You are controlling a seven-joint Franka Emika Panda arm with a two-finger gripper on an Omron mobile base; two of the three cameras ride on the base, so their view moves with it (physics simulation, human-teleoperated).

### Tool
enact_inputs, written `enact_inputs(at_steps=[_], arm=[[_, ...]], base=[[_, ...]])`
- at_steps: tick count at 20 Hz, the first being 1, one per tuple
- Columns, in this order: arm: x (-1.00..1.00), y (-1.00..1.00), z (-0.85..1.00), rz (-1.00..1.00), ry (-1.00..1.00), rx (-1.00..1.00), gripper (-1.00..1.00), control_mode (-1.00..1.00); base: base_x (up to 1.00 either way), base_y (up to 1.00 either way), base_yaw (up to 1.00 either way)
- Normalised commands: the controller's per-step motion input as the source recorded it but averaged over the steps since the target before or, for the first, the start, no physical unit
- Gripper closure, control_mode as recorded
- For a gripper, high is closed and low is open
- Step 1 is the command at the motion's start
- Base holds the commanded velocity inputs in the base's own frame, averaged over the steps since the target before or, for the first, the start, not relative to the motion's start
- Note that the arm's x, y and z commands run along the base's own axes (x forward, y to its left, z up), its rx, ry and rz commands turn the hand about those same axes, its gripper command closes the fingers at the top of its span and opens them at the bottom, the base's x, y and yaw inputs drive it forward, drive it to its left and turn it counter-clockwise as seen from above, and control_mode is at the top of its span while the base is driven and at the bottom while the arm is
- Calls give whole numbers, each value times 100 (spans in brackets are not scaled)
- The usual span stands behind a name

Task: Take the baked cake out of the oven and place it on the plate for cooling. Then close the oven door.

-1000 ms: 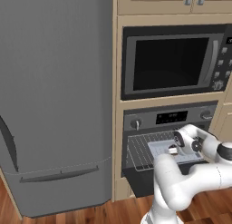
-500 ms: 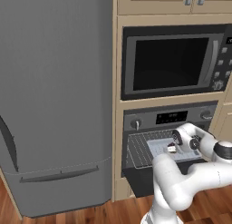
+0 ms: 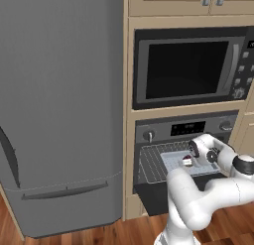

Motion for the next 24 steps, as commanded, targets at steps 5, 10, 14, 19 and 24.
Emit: enact_inputs(at_steps=[5, 10, 14, 19, 24], arm=[[0, 0, 0, 0, 1, 0, 100, -100], [-1, 0, 0, 0, 3, 0, 100, -100], [-1, 0, 0, 0, 0, 0, 100, -100], [-14, -9, 0, 0, 0, 0, 100, -100], [-22, -17, 10, 0, 0, 0, 100, -100]], base=[[0, 0, 0], [0, 0, 0], [0, 0, 0], [0, 0, 0], [0, 0, 0]])
